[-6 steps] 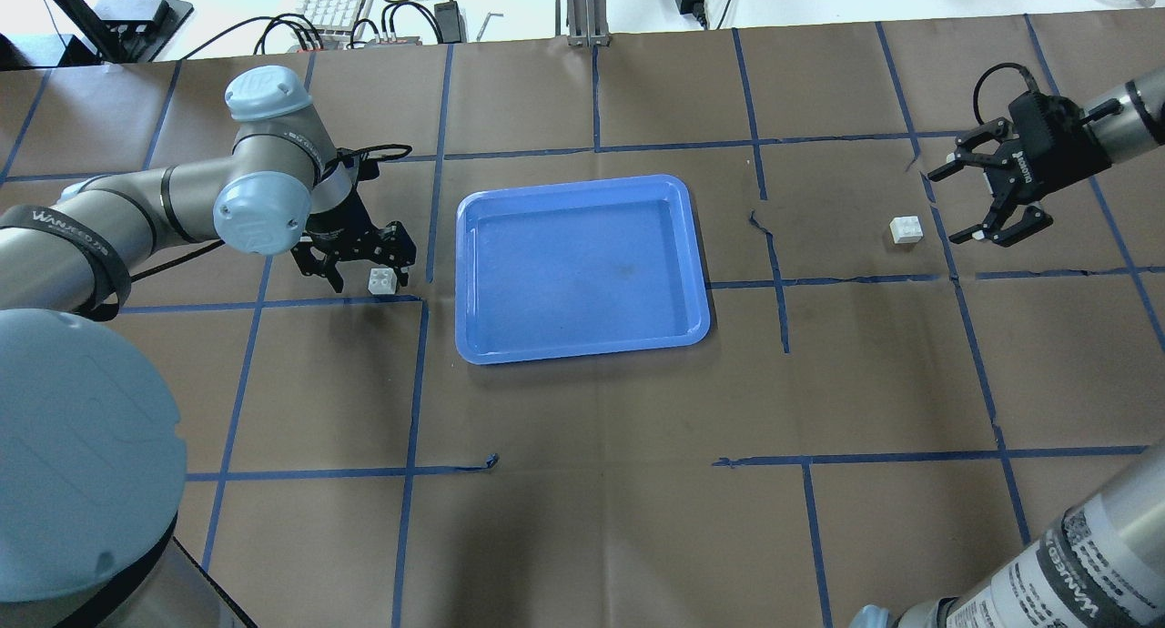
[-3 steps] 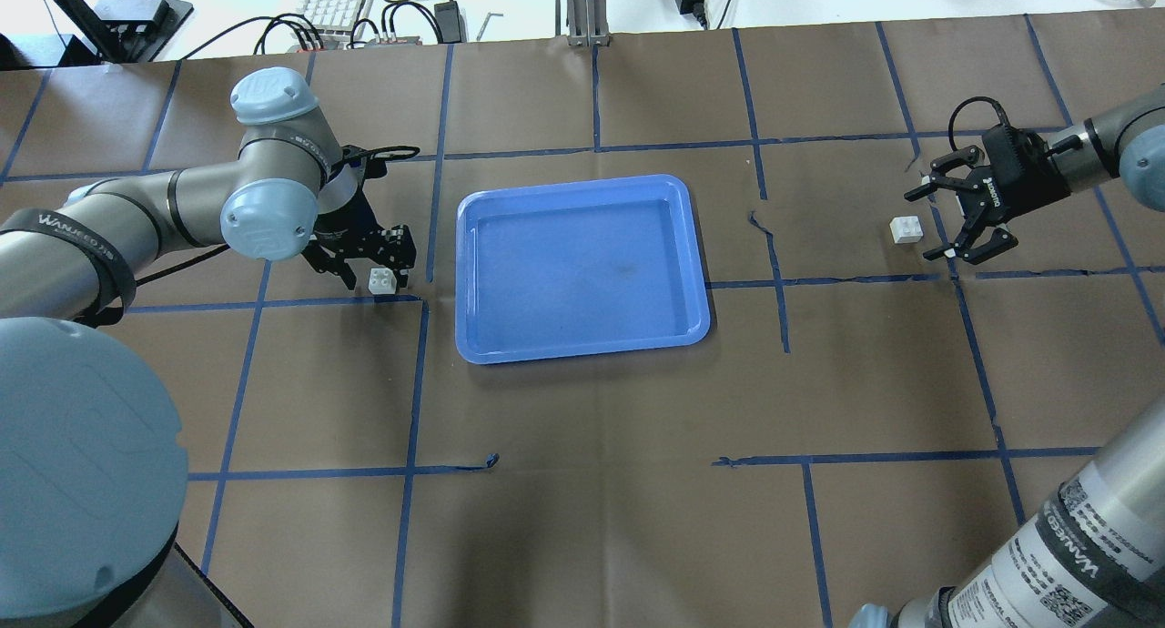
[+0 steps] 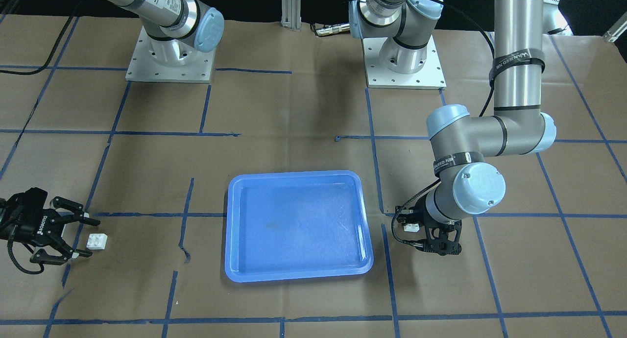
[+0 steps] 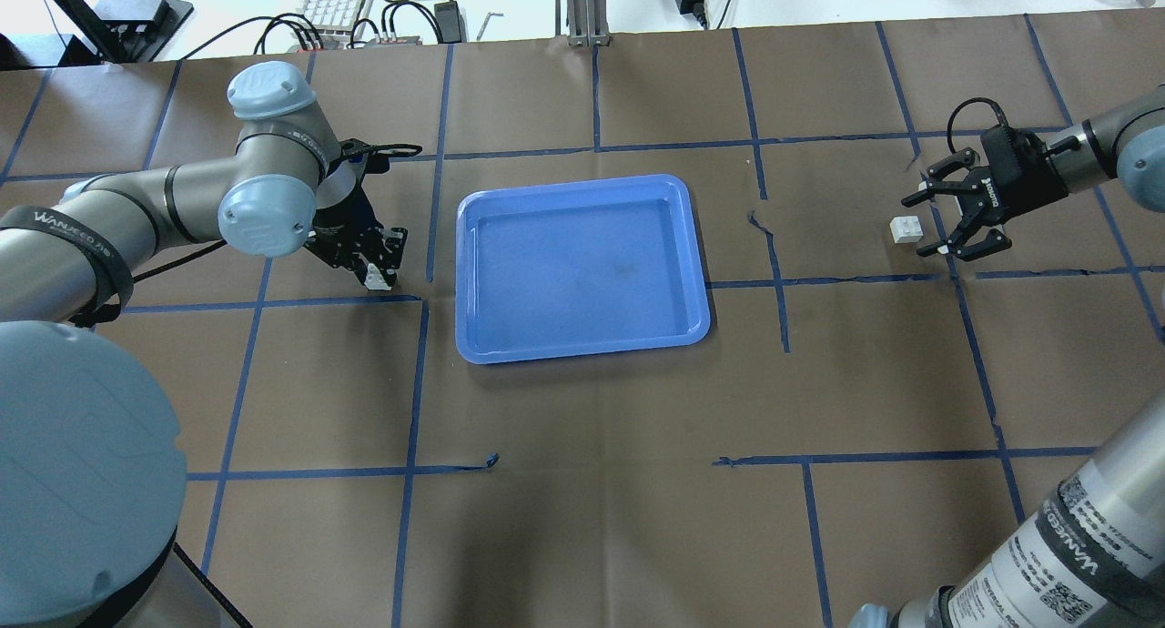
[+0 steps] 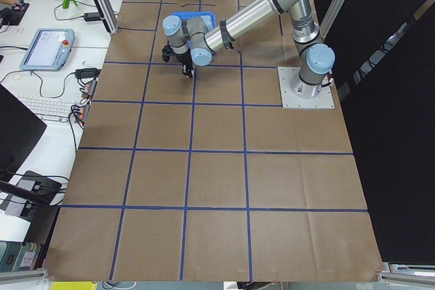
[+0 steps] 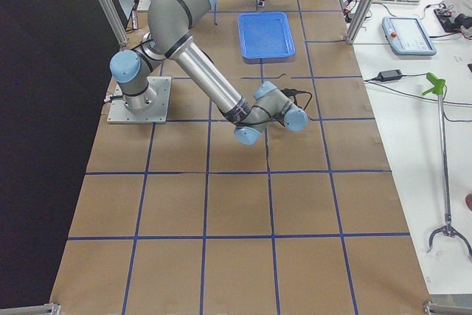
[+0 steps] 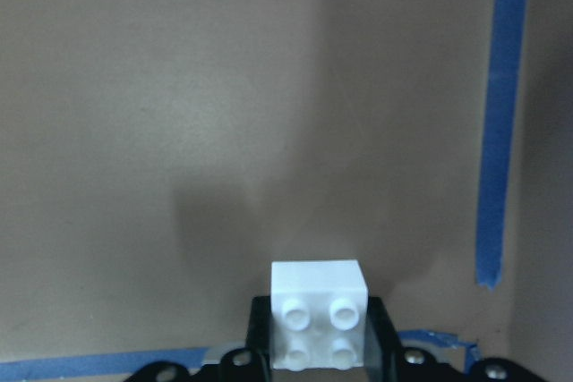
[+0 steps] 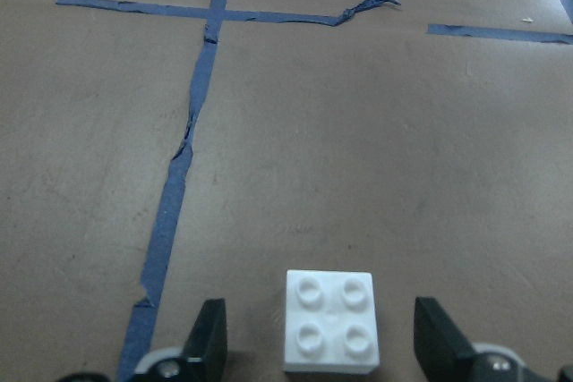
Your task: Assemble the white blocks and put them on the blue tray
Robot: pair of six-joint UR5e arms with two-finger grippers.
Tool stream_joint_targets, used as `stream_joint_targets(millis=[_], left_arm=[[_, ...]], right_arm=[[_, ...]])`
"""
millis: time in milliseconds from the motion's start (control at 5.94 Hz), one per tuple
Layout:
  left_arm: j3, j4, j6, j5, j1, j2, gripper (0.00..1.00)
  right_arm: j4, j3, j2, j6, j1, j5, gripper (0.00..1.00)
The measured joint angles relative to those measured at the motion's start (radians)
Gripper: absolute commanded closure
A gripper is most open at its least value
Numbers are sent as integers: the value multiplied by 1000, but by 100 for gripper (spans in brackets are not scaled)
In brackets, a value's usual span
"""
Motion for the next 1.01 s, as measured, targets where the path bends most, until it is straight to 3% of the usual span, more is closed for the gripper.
stream_joint_targets(millis=[168, 337, 1010], left_arm=[[4, 0, 78, 2, -3, 18, 96], [6, 0, 204, 6, -26, 50, 96], [26, 17, 645, 13, -271, 90, 94]], right_arm=[[0, 1, 1, 0, 0, 0, 58], [-1, 1, 1, -2, 0, -1, 69], [11, -9, -47, 10, 4, 5, 71]])
